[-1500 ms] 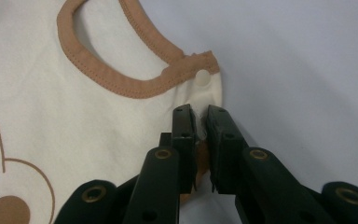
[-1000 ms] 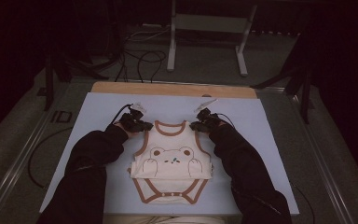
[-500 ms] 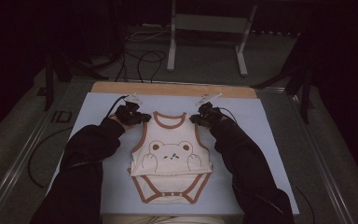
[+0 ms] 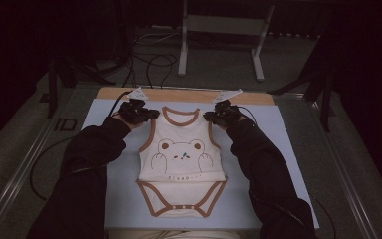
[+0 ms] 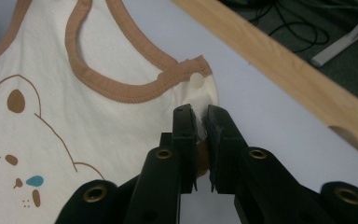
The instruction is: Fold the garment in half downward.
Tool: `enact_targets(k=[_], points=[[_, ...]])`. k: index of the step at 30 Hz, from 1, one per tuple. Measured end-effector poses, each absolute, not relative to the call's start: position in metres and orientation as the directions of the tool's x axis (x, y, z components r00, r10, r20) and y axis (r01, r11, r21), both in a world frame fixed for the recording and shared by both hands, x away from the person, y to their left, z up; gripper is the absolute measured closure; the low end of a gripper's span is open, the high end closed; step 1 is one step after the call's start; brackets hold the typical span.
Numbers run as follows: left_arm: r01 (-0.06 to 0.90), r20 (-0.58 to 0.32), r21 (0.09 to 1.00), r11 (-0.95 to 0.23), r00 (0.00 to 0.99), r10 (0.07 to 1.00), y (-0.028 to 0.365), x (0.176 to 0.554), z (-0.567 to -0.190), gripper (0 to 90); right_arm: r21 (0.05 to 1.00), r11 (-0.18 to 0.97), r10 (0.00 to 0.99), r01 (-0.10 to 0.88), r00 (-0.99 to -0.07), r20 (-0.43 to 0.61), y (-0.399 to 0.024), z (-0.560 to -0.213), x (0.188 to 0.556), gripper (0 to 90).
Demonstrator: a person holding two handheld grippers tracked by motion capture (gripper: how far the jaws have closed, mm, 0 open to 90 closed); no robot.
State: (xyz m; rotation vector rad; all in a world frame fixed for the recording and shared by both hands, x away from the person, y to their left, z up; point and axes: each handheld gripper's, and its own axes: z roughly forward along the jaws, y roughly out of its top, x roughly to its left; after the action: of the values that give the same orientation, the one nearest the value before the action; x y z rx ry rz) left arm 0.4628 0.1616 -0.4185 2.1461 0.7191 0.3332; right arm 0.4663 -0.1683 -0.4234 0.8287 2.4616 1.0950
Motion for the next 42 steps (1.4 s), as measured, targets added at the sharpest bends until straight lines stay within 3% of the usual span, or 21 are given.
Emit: enact_targets(k=[16, 42], points=[[0.335, 0.01, 0.824, -0.456, 0.797, 0.603, 0.168, 0.458, -0.392, 88.7, 0.8, 0.505, 0.629, 0.324, -0.773, -0.083, -0.17, -0.392, 0.461, 82.8], [0.273, 0.004, 0.85, -0.45, 0.851, 0.524, 0.17, 0.408, -0.392, 88.7, 0.825, 0.501, 0.586, 0.263, -0.804, -0.099, -0.173, -0.395, 0.411, 82.7]])
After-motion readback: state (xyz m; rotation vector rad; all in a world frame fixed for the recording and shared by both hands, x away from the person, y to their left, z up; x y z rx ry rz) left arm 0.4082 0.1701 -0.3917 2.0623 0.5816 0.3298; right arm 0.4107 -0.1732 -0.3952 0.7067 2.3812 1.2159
